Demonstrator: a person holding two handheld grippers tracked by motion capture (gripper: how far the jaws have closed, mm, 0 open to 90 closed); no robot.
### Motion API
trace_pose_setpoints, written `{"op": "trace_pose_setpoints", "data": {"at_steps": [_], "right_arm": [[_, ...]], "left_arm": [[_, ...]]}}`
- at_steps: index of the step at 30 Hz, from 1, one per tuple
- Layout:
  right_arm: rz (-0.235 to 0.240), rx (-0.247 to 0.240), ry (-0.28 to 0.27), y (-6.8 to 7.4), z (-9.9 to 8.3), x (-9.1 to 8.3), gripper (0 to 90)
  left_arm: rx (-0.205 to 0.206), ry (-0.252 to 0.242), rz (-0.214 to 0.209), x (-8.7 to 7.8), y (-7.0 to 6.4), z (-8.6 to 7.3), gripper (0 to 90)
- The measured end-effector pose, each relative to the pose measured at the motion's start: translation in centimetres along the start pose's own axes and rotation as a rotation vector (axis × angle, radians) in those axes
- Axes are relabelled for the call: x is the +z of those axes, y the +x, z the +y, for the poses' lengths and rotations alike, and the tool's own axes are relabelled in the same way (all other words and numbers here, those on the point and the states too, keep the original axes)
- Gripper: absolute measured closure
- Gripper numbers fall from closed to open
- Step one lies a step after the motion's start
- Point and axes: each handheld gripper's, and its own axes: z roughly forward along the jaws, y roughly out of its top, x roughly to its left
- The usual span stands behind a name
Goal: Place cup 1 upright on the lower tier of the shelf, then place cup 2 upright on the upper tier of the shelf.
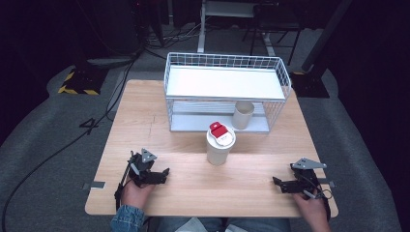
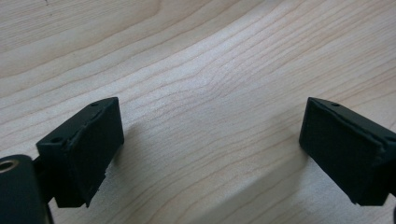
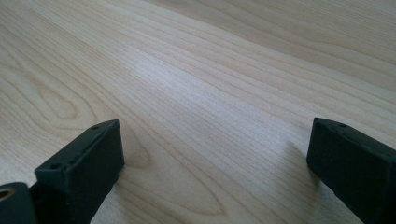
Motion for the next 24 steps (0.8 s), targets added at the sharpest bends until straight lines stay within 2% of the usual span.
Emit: {"op": "trace_pose_setpoints", "data": {"at_steps": [6,11,14,16,17,24], "right_arm": [[0.0,0.0,0.0,0.0,0.0,0.0,4.2],[0.0,0.0,0.0,0.0,0.0,0.0,4.2],[0.0,0.0,0.0,0.0,0.0,0.0,4.2],[0.0,0.0,0.0,0.0,0.0,0.0,4.2],[0.0,0.0,0.0,0.0,0.0,0.0,4.2],[0.0,0.0,0.0,0.0,0.0,0.0,4.2]], "left_arm": [[-0.013,-0.012,-0.023,-0.2,0.0,0.1,6.2],[0.001,-0.065,-0.038,-1.0,-0.5,0.5,6.9],[0.017,-0.077,-0.043,-1.2,-0.8,0.8,7.2],[0.018,-0.091,-0.061,-1.4,-1.1,1.1,7.7],[0.026,-0.102,-0.088,-1.5,-1.4,1.5,7.8],[0.037,-0.126,-0.143,-2.2,-2.2,2.6,7.8]]}}
